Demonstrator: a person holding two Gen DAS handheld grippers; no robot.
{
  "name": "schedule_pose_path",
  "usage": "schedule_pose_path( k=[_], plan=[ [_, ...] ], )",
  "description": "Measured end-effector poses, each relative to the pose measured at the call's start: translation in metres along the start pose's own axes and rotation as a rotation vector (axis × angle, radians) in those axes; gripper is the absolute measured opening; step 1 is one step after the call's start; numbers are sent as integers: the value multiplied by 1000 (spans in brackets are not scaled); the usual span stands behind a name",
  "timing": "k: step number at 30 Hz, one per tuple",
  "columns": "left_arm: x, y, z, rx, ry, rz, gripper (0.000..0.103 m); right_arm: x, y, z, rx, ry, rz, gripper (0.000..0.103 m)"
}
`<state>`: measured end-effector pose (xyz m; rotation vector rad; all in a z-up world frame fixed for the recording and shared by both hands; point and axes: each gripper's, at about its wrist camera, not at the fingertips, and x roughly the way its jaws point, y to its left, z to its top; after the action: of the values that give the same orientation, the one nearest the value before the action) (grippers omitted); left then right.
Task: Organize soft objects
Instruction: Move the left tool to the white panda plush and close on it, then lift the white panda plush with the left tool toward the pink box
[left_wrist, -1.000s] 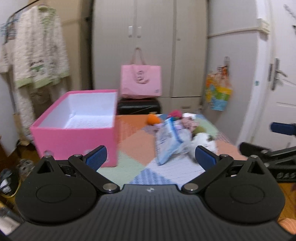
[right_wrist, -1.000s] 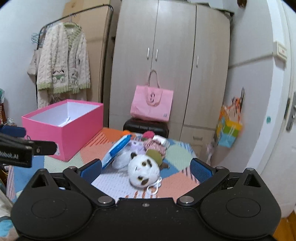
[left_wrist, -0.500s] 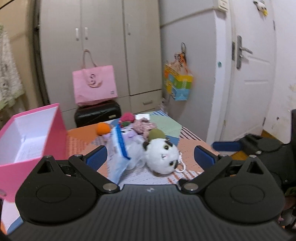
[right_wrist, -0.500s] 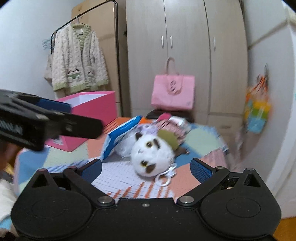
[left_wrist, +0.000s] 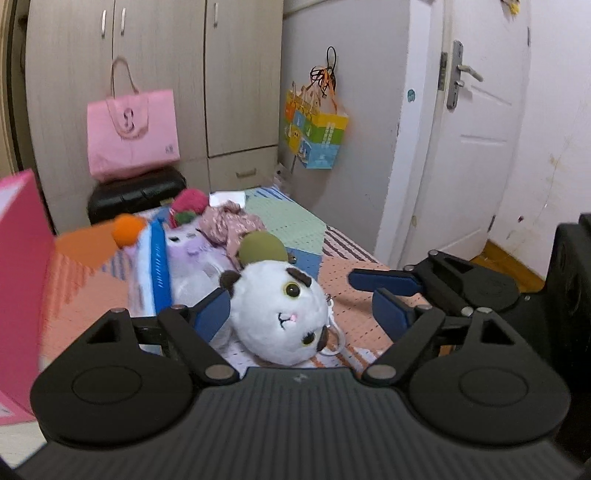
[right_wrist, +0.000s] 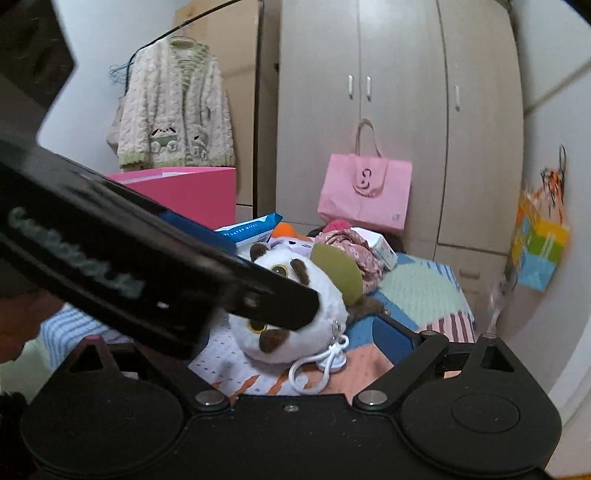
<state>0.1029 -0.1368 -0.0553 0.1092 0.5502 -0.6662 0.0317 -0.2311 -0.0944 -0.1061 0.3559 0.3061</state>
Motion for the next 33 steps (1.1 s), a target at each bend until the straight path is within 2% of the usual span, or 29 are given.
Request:
schedule_pose_path(
  k=[4,7,10,12,19,25,33],
  plan=[
    [7,4,-2,-7,-10,1,75,13,-2,-1,-18,10,7,93],
    [10,4,-1,-6,-2,23,69,21,-10,-1,45,27,33,88],
    [11,4,-1,-2,0,34,68,28,-19,-4,131,45,82,79],
    [11,4,-1,-5,2,47,68,32,-21,-6,164,37,106,78],
    [18,-5,-7,16,24,120,68,29,-14,-12,148,-1,77,73],
    [13,-8,-13,-19,40,109,68,20,-10,-11,168,-10,50,72],
    [2,-13,-15,-22,32,101,68,7,3,-10,125,-15,13,72]
  ],
)
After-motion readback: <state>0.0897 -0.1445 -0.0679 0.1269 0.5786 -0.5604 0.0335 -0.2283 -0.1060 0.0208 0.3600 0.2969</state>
